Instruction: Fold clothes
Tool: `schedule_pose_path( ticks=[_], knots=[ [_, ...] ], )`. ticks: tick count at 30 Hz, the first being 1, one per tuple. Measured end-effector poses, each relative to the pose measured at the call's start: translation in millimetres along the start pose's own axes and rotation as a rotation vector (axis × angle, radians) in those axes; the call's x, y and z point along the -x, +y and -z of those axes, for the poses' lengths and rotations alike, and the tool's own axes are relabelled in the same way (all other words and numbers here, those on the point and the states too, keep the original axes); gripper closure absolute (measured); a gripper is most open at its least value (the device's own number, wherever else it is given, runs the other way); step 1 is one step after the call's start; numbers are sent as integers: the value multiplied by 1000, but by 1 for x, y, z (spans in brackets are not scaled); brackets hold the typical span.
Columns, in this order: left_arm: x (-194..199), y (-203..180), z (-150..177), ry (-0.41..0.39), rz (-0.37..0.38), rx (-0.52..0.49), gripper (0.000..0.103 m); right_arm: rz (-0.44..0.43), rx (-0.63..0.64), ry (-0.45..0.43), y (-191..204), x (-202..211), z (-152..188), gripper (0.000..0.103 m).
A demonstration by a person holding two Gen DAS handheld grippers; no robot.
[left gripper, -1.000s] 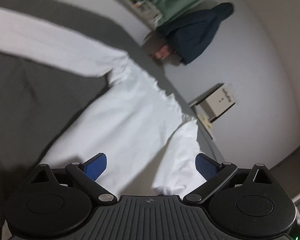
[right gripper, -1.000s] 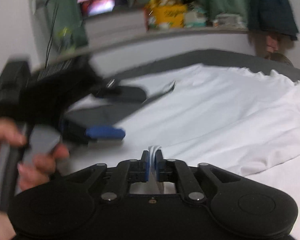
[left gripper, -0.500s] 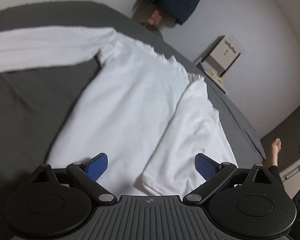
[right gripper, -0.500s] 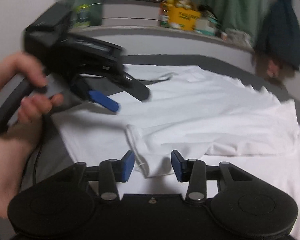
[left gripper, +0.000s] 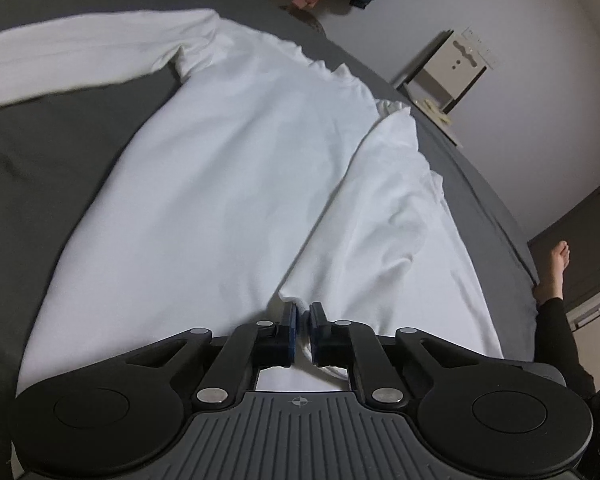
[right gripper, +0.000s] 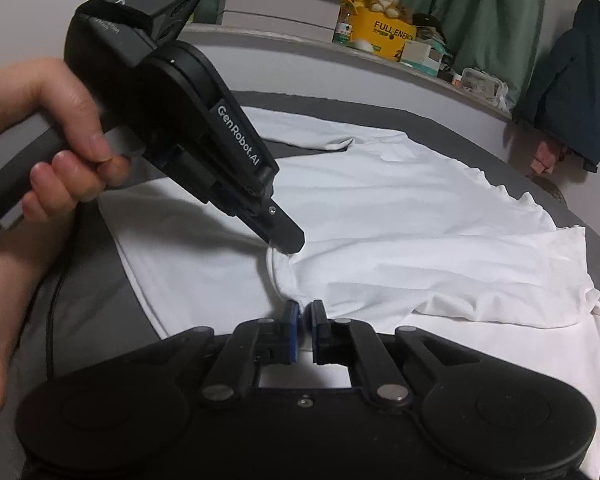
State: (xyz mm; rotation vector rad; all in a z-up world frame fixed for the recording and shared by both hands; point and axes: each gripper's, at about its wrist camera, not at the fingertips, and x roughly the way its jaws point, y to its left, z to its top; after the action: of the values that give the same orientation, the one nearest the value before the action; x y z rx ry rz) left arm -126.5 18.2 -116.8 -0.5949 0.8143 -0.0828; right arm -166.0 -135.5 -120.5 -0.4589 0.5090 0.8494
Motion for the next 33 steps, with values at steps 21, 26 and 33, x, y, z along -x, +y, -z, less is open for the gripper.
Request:
schedule_pose_path(
  ticks=[21,26,33],
  knots=[
    [31,5,-20,-122,-118,-41,100,-72,-66,-41,9,-5,-31,101],
    [18,6,-13,-32,-244,-83,100,-117,-131,44,2,-13,-17,98],
    [27,13,-17,-65,-277,-19,99,-128,-129,3,-10,5,-12,87]
  ],
)
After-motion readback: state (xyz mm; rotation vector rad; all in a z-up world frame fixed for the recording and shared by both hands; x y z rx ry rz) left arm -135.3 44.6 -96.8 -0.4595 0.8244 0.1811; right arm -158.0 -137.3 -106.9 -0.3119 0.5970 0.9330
